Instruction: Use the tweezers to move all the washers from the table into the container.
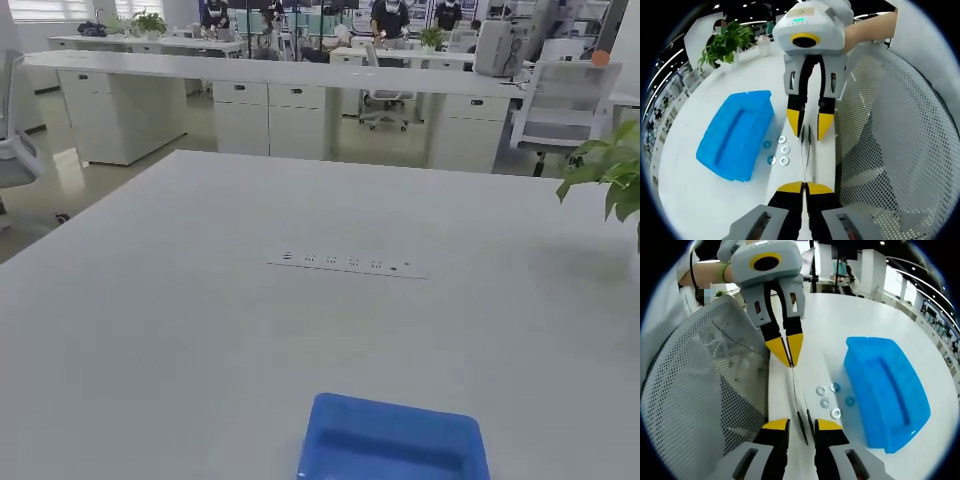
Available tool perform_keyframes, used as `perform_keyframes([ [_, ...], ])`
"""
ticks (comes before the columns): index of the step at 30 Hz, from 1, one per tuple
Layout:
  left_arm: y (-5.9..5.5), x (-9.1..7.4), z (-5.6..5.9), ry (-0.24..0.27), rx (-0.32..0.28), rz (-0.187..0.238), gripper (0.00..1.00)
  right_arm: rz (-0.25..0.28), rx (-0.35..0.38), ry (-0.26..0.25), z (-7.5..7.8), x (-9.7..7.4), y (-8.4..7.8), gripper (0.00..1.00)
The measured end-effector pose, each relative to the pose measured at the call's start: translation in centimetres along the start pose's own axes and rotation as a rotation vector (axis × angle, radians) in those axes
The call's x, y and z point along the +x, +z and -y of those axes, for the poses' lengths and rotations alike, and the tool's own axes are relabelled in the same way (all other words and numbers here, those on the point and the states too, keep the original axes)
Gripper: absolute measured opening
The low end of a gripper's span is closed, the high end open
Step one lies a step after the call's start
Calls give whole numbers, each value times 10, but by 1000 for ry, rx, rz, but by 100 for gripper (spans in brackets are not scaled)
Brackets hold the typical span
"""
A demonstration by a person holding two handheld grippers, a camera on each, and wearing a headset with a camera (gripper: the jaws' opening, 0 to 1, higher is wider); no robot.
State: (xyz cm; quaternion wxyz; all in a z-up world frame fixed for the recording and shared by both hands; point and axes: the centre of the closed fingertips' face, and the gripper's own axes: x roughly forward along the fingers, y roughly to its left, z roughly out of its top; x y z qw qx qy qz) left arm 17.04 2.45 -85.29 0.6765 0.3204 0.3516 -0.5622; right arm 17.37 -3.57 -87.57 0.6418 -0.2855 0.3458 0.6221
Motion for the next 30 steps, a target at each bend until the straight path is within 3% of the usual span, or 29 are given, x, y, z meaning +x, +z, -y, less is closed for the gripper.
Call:
perform_keyframes([
  [12,37,-35,6,31,53,61,0,43,-25,3,-4,-2,11,15],
  [17,51,-44,8,33,68,69,0,96,-69,1,-5,-4,27,10],
  [30,66,-55,-3,44,110,60,0,159,-77,-4,4,1,49,7],
])
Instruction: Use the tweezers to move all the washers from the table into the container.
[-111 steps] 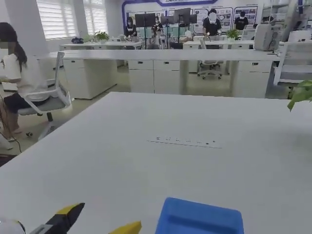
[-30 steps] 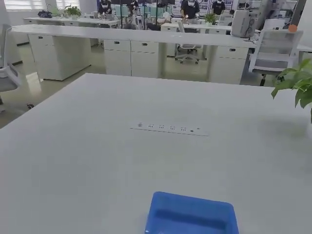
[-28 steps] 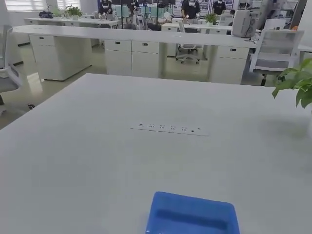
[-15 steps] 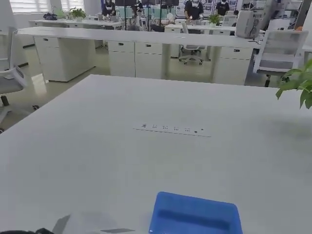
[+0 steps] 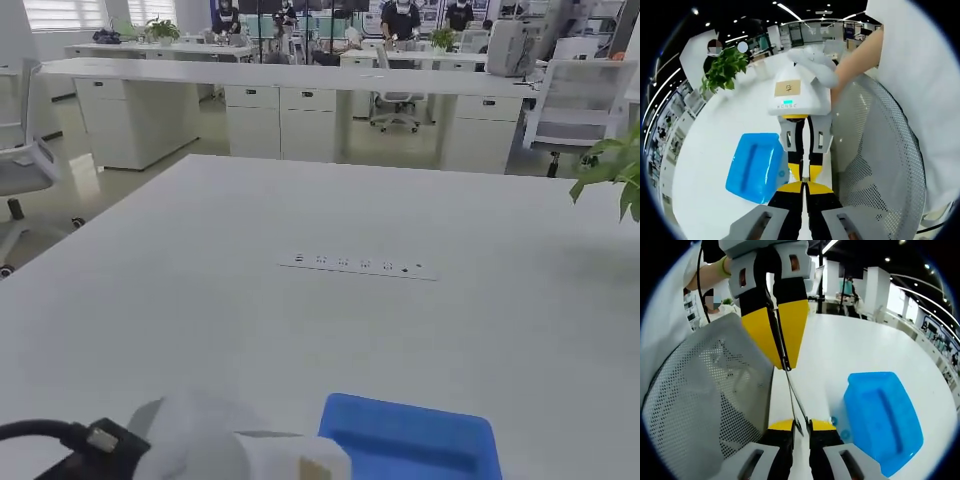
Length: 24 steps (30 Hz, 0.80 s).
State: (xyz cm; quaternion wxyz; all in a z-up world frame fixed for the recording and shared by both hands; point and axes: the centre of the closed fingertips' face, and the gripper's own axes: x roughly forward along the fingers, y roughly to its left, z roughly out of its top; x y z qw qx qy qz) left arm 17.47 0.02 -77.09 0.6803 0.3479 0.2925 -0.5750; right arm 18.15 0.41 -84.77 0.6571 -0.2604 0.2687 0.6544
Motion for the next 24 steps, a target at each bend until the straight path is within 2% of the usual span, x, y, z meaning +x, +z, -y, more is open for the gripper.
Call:
perform_keyframes([
  [5,2,-3,-9,9,24,-10,0,34,17,-31,10,4,9,7],
  [12,-1,0,-14,4,42,-31,0,34,30,-45,15,8,9,7],
  [16,-3,3,-15,-13,54,-47,0,26,46,-33,15,12,7,7],
  [19,-1,3,-18,-26,47,-37,0,19,42,-39,16,12,5,7],
  [24,-1,3,-20,-72,43,-52,0,29,66,-21,14,9,9,12],
])
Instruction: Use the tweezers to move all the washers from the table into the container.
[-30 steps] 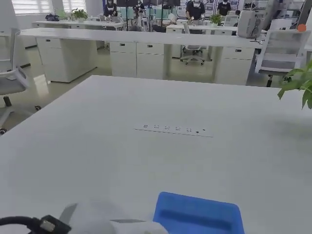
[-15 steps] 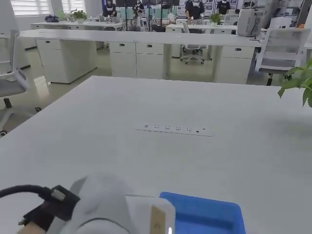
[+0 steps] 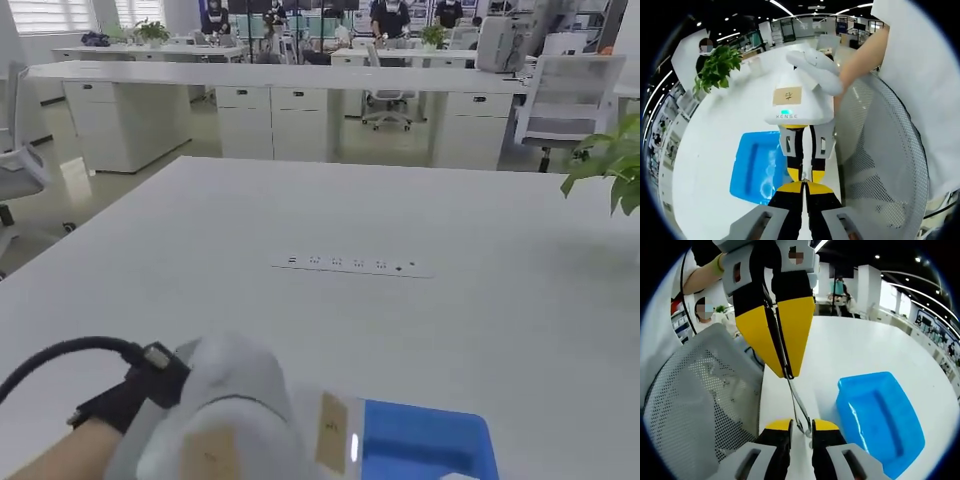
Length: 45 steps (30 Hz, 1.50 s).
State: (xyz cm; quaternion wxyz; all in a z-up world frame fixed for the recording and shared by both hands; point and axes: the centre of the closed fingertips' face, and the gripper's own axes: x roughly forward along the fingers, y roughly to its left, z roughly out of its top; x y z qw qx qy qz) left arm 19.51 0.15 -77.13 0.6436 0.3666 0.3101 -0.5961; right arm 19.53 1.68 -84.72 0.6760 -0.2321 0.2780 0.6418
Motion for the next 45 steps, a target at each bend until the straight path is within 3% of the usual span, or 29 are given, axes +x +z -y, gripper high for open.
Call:
perform_keyframes([
  [2,1,0,-2,-16,-5,-1,0,14,12,19,-2,-3,6,12],
  [8,4,3,-8,-49,-32,6,0,42,12,0,5,-11,21,11],
  [11,5,4,-9,-50,-46,14,0,48,24,-5,10,-10,22,7],
  [12,5,5,-11,-42,-57,21,0,43,33,14,8,-8,20,5],
  [13,6,5,-14,-19,-82,31,0,39,31,16,8,-7,17,4],
  [15,11,6,-26,58,-75,99,8,52,33,2,11,-8,17,3],
  [17,4,5,-29,98,-166,111,17,60,59,17,10,-7,18,3],
  [19,2,1,-35,154,-193,164,18,73,78,12,12,-7,18,3],
  [20,-1,-1,-36,180,-247,190,19,81,97,11,13,-6,19,3],
  [24,-11,-12,-40,271,-365,269,26,121,166,-1,17,-7,20,3],
  [29,-23,-29,-42,410,-523,377,43,151,213,-7,20,-8,20,3],
  [32,-29,-33,-39,460,-569,397,51,155,240,-22,22,-10,19,3],
  [37,-36,-35,-33,529,-713,474,65,177,268,-28,24,-11,19,3],
  [41,-40,-35,-28,576,-717,476,72,179,273,-29,24,-13,18,2],
  [45,-35,-37,-24,610,-706,524,81,187,266,-29,20,-16,18,2],
])
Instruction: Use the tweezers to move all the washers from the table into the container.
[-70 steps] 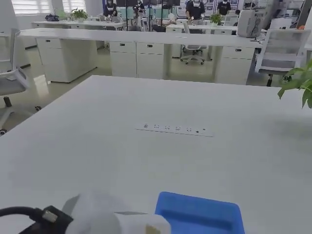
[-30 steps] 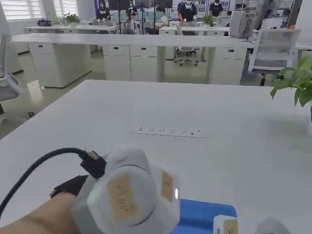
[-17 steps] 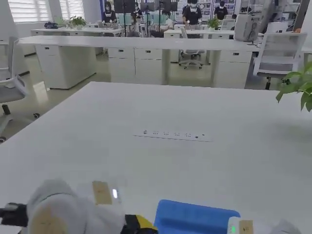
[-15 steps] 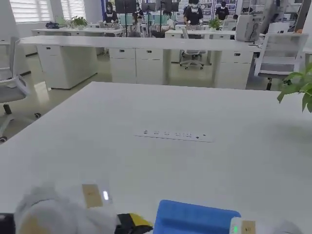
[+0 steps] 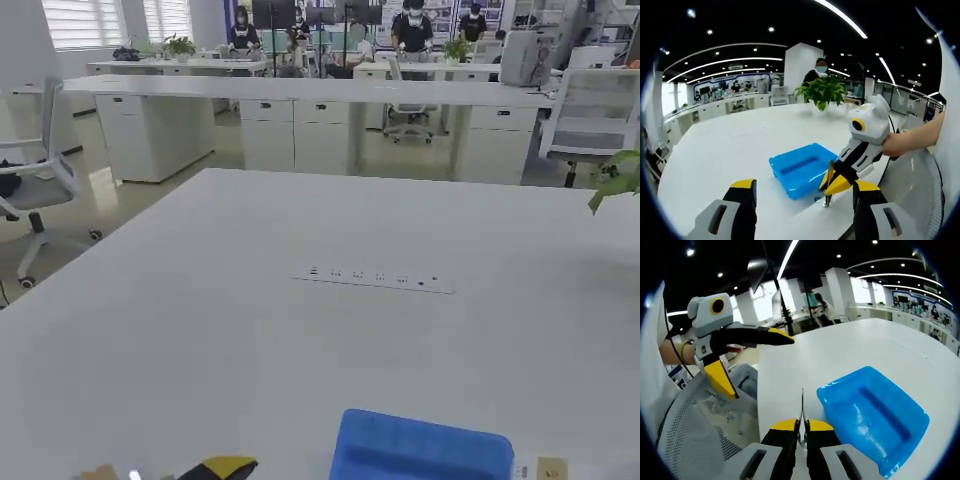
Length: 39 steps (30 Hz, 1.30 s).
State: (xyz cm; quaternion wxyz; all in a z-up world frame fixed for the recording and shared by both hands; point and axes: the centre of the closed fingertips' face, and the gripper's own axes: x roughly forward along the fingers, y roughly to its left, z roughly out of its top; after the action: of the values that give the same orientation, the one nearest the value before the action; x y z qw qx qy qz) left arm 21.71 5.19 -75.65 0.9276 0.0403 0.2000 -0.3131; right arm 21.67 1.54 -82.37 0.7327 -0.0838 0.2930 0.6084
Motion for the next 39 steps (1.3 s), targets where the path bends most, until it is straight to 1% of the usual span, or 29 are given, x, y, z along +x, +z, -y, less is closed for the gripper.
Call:
perform_keyframes([
  [1,0,1,2,-9,20,15,85,3,0,2,-1,-1,1,2],
  [3,-5,3,3,-6,17,12,89,12,2,3,-3,-5,3,2],
  [6,-11,6,4,-14,-12,4,89,32,10,4,-5,-11,9,2],
  [7,-14,7,10,-40,-47,0,90,43,13,3,-6,-14,12,2],
  [8,-14,8,15,-67,-68,10,91,51,14,0,-6,-17,15,2],
  [9,-12,9,18,-79,-75,27,92,57,16,-2,-6,-19,17,2],
  [11,-15,10,18,-81,-55,18,94,74,22,-9,-4,-26,22,2],
  [12,-14,9,18,-74,-45,17,95,84,27,-16,-3,-30,25,2],
  [14,-8,7,17,-66,-32,49,95,94,33,-28,0,-37,29,2],
  [15,-7,6,16,-62,-32,56,94,99,36,-32,0,-40,30,2],
  [17,-2,4,11,-41,-18,89,94,115,44,-48,5,-47,34,2],
  [18,0,3,10,-34,-14,98,94,118,48,-52,6,-49,35,2],
  [19,4,1,8,-24,-10,120,94,123,59,-62,9,-53,36,2],
  [20,5,1,7,-18,-7,128,94,128,63,-69,12,-55,36,2],
  [22,6,0,4,2,11,127,93,137,79,-80,17,-60,37,2],
  [26,3,0,0,26,22,111,92,162,106,-111,28,-67,39,2],
  [30,4,-1,-3,34,5,124,92,194,132,-147,42,-75,44,2],
  [33,3,-1,-4,32,-13,121,91,207,156,-182,54,-80,46,3],
  [36,3,-2,-5,37,-18,125,91,191,177,-222,71,-80,41,3],
  [38,3,-2,-5,39,-22,124,91,179,180,-236,79,-80,38,3],
  [39,3,-2,-6,42,-22,126,91,165,185,-250,84,-79,35,3],
])
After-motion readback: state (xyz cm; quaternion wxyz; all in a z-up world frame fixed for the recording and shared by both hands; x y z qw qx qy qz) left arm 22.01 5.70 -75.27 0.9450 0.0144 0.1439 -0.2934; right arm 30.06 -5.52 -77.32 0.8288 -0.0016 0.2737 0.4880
